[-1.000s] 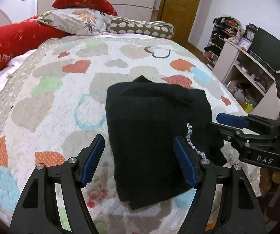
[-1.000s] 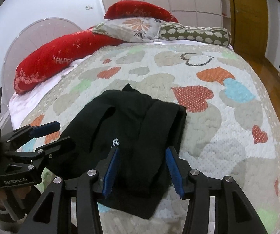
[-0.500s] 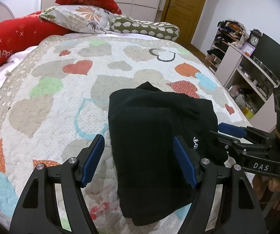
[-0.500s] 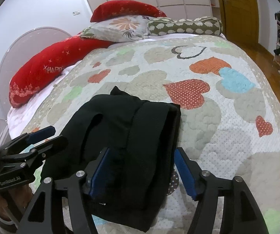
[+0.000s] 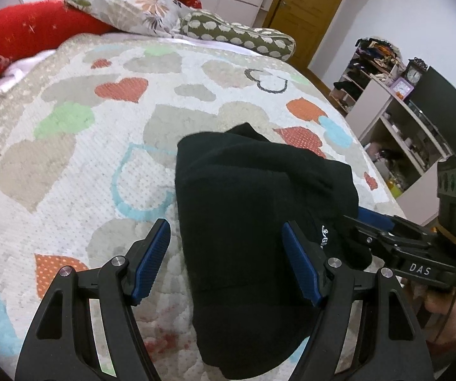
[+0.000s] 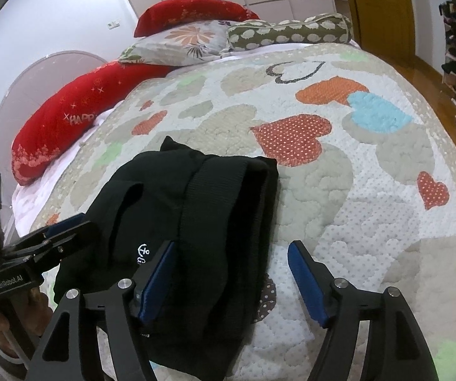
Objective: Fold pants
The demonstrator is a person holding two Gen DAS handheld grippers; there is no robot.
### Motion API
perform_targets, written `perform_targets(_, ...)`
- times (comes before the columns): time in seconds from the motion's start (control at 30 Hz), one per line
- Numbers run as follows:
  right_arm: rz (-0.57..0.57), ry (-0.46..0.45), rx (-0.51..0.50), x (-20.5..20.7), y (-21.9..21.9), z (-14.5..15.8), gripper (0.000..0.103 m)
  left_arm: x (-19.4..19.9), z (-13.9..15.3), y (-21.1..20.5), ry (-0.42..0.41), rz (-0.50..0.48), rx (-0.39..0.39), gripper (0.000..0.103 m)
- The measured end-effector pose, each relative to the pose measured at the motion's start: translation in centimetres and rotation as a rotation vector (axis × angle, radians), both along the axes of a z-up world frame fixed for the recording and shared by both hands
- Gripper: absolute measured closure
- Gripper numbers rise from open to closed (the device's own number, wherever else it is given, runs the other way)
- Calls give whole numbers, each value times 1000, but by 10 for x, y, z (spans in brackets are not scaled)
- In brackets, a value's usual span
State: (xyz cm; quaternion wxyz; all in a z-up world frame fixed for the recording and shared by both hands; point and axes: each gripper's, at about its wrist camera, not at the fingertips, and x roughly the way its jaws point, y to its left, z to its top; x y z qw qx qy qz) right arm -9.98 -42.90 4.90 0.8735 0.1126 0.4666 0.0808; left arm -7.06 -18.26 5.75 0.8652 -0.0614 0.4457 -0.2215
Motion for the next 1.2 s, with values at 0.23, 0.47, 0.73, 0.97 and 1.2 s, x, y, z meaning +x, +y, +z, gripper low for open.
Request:
perform_targets(0.23,26,14,93,8,-7,-17,26,11,-15,14,82,-21,-99,24)
perform_targets(0.47,54,-37,252,18,-7,-31,48,17,-32,1,134,-71,-153,22)
perform_targets(0.73,100,-118,258,21,16,10,66,20,-4,12,90,-117,-178,62)
perform_targets(0.97,119,-168,262,70,51,28,66,56,31,46,-12,-45,-126,62)
perform_targets(1.2,96,-21,108,114,74,-16,59,99,-22,66,111,77,-18,42)
